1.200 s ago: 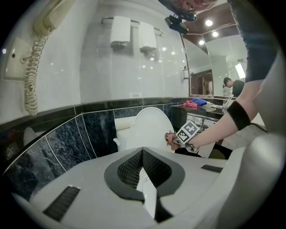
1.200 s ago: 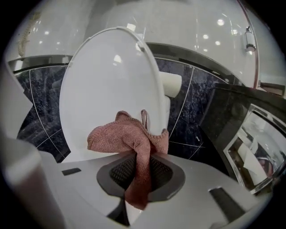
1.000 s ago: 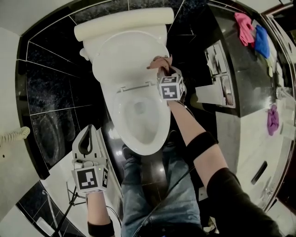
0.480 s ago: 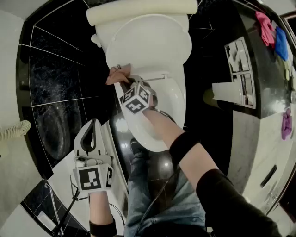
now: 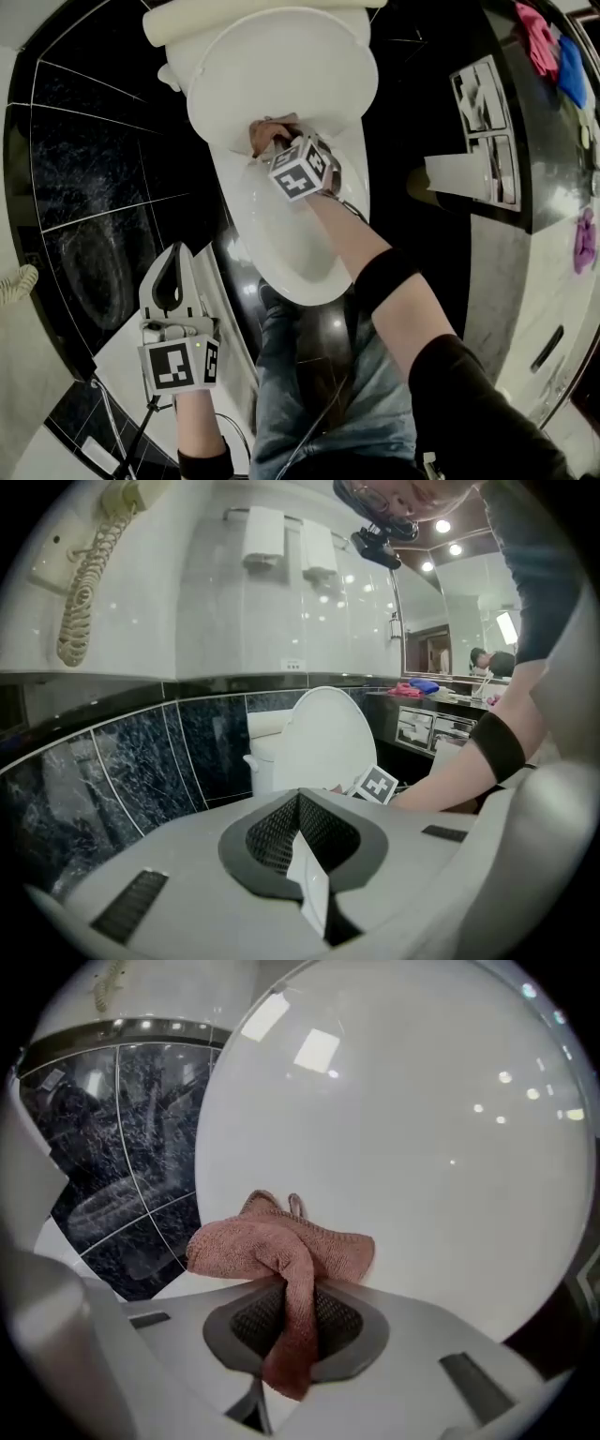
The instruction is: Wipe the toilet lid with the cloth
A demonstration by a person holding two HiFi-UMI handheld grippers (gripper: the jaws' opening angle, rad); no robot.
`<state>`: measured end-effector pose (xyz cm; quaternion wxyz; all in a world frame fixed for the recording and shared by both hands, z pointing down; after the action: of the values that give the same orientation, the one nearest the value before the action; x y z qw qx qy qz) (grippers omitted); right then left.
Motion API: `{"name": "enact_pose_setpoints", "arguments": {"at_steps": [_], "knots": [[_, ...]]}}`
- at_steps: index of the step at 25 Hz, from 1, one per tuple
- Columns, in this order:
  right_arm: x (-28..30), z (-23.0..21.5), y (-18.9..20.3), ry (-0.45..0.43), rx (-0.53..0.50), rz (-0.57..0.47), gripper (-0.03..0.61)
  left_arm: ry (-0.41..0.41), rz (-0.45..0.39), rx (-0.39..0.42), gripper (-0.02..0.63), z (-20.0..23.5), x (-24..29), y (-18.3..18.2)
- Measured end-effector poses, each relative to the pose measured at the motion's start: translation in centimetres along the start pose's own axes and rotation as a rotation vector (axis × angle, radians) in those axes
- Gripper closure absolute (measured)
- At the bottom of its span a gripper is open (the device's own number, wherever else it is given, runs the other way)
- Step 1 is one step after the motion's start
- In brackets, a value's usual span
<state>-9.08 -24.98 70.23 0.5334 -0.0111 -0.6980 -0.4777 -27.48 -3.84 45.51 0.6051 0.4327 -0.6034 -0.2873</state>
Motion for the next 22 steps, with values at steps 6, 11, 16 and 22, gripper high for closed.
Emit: {"name": "enact_pose_setpoints", "arguments": {"at_steps": [6, 11, 16, 22], "knots": [[-3.6, -8.1, 4.6, 0.134, 0.108, 0.058, 0.502, 0.045, -0.02, 0.003, 0.614, -2.9, 1.6, -1.7], [-6.5, -12.3, 6.8, 0.231, 0.158, 0.104, 0.502, 0.061, -0.029, 0.004, 0.614, -4.1, 2.1, -2.9], [-7.0, -9.1, 6.2, 0.164, 0.123, 0.088, 0.503, 0.06, -0.033, -0.008, 0.614, -4.5, 1.9, -3.3], [-3.4, 2.3, 1.8, -0.113, -0.065, 0.024, 0.5, 0.036, -0.032, -0.004, 0.614, -3.5, 1.3, -2.6]]}}
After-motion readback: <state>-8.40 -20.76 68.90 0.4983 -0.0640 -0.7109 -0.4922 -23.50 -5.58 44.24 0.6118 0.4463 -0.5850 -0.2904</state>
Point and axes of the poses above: the fingertips, and each gripper's own axes: x forward along the fingers, z to its left, y out of its underside, the point moved 7 cm from there along -x, backward along the fingers, and after that the axes turned 4 degrees about -y, right-handed, at the moved point
